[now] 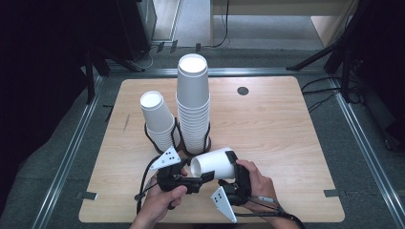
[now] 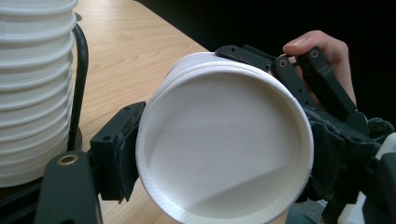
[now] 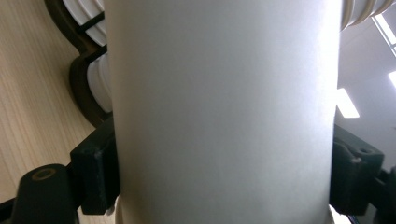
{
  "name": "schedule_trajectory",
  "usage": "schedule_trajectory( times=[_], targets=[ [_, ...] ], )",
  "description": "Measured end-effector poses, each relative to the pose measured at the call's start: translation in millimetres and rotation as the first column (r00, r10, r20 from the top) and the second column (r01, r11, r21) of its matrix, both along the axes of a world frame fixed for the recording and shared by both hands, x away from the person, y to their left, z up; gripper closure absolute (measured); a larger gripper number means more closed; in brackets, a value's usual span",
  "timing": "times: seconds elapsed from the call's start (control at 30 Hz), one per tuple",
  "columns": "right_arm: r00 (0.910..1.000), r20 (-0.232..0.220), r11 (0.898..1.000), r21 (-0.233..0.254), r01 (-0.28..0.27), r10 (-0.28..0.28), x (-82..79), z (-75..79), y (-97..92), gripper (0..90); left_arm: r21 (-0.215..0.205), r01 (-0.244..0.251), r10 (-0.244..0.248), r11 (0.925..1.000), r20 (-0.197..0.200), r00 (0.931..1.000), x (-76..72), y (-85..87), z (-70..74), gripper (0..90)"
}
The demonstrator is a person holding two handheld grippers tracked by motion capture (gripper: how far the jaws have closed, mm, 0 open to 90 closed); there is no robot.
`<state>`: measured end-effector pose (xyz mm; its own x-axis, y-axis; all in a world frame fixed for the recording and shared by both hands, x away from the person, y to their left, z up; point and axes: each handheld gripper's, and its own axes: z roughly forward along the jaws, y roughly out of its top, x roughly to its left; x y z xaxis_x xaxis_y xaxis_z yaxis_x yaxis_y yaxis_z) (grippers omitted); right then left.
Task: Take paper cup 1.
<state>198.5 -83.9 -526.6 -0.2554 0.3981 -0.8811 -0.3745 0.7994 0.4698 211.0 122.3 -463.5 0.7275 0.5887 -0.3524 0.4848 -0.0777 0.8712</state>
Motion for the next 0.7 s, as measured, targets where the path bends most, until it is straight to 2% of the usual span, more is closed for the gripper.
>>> schedule_trajectory(
  times=[0.23, 0.3, 0.37, 0.47, 0.53, 0.6, 0.63, 0.7],
  targets=[
    [1.0000, -0.008, 1.000, 0.001, 0.002, -0.002, 1.2, -1.4, 0.4, 10.7, 0.005, 0.001, -0.001, 1.0000, -0.001, 1.0000, 0.5, 0.1, 0.0, 24.0],
    [0.9998, -0.018, 1.000, 0.021, 0.002, -0.001, 1.5, -0.8, 0.3, 8.4, 0.010, -0.001, 0.001, 0.9999, 0.011, 0.9999, -0.2, 0.1, 1.0, 24.4],
    [0.9984, -0.052, 0.999, 0.044, -0.020, 0.023, 1.4, 1.5, -1.2, 5.7, 0.023, -0.010, 0.009, 0.9997, 0.030, 0.9995, -1.3, 0.5, 2.2, 24.7],
    [0.9958, -0.085, 0.995, 0.099, -0.026, 0.035, 0.0, 6.1, -4.7, 1.9, -0.001, -0.022, 0.022, 0.9998, 0.044, 0.9988, -1.4, 4.9, 3.8, 24.9],
    [0.9914, -0.125, 0.987, 0.157, -0.021, 0.041, 0.4, 10.8, -8.6, 1.7, -0.024, -0.038, 0.039, 0.9990, 0.059, 0.9975, -1.7, 9.5, 5.6, 25.0],
    [0.9840, -0.171, 0.974, 0.225, -0.011, 0.051, 0.6, 14.6, -12.7, 1.1, -0.051, -0.049, 0.053, 0.9975, 0.079, 0.9954, -2.6, 14.6, 8.0, 25.0],
    [0.9802, -0.191, 0.966, 0.258, -0.003, 0.054, 1.0, 16.5, -14.7, 1.1, -0.064, -0.058, 0.063, 0.9963, 0.090, 0.9939, -3.1, 16.6, 8.9, 25.0],
    [0.9671, -0.245, 0.942, 0.336, 0.019, 0.068, 2.1, 19.8, -18.0, 0.9, -0.086, -0.075, 0.084, 0.9935, 0.109, 0.9905, -4.3, 20.0, 10.4, 25.0]
  ],
)
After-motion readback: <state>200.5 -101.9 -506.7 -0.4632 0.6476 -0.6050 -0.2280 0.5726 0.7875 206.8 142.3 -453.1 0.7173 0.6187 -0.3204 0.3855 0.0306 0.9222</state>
